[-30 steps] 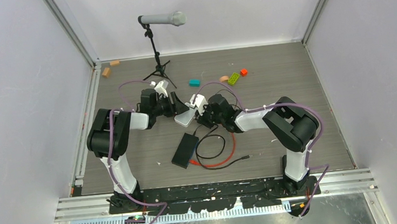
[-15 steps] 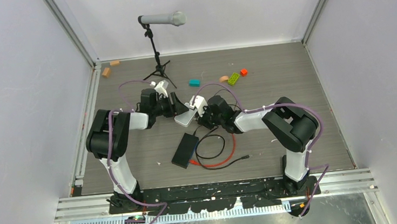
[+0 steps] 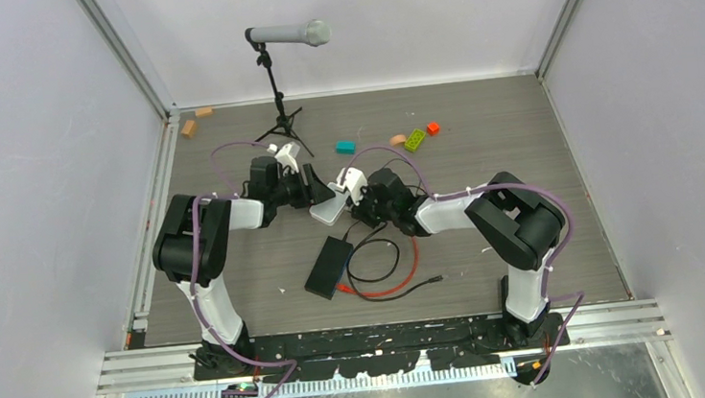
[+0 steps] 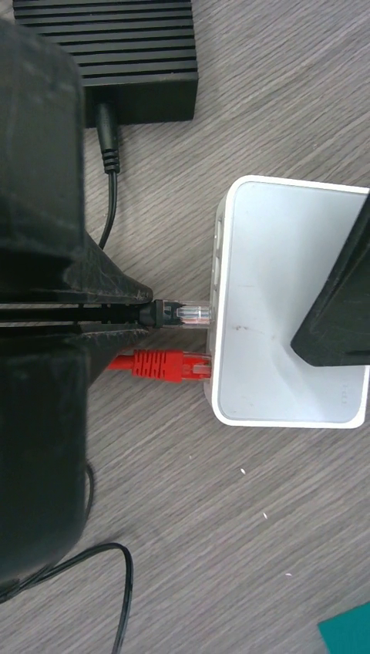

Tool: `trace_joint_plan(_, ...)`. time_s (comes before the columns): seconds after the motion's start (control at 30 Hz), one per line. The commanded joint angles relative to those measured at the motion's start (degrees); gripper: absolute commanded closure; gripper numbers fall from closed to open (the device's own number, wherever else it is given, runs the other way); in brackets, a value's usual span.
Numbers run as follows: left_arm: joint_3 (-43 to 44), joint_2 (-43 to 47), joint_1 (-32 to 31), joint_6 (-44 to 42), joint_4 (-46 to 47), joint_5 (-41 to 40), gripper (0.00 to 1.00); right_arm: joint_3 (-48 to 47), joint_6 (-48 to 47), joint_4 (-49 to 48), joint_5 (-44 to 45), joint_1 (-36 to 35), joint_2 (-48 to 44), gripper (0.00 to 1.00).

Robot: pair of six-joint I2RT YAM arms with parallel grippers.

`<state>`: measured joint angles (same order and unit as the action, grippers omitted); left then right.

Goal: Insert the plug into the switch port
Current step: Insert the connector into the switch port.

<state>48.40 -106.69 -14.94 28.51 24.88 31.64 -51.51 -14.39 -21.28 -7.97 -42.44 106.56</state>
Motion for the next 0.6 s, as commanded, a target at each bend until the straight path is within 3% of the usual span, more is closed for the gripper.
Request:
trace_joint_plan(0.0, 1.3, 0.9, -0.3, -1.6, -2.1, 0.6, 0.44, -2.9, 0.9, -1.9, 0.0, -0.3, 0.5, 1.0)
trace_joint_plan(0.57, 1.5, 0.7, -0.4, -1.7, -2.3, 0.9, 0.45, -3.8, 0.8, -0.9, -3.5, -0.4, 0.8, 1.0)
